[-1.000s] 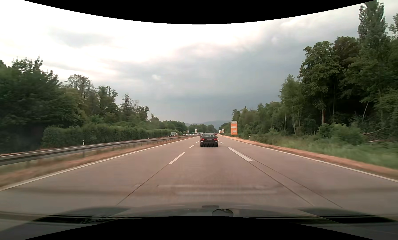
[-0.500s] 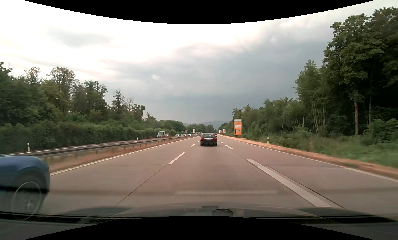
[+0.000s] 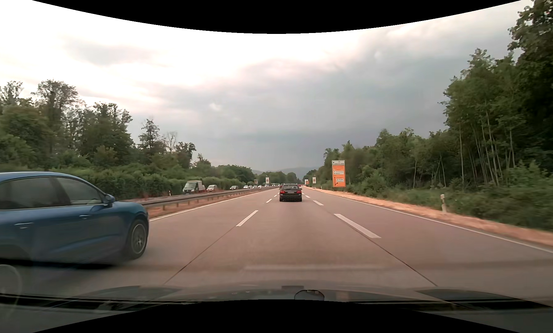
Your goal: Follow the waypoints while adhering to traffic rules and regulations
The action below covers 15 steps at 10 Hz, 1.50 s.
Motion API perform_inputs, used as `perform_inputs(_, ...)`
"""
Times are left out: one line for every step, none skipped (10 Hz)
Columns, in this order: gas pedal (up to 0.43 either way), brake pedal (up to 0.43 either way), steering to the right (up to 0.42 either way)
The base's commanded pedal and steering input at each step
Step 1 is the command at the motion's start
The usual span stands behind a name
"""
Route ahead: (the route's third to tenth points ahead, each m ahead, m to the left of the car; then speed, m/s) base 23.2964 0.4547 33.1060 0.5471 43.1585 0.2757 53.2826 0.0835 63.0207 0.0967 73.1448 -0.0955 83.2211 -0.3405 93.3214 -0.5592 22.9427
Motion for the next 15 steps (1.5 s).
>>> perform_inputs(0.098, 0.000, 0.001)
perform_inputs(0.098, 0.000, 0.001)
perform_inputs(0.098, 0.000, 0.001)
perform_inputs(0.118, 0.000, 0.001)
perform_inputs(0.130, 0.000, 0.001)
perform_inputs(0.130, 0.000, 0.001)
perform_inputs(0.150, 0.000, 0.001)
perform_inputs(0.150, 0.000, 0.001)
perform_inputs(0.150, 0.000, 0.001)
perform_inputs(0.157, 0.000, 0.001)
perform_inputs(0.157, 0.000, 0.001)
perform_inputs(0.169, 0.000, 0.001)
perform_inputs(0.169, 0.000, 0.001)
perform_inputs(0.169, 0.000, 0.000)
perform_inputs(0.169, 0.000, 0.001)
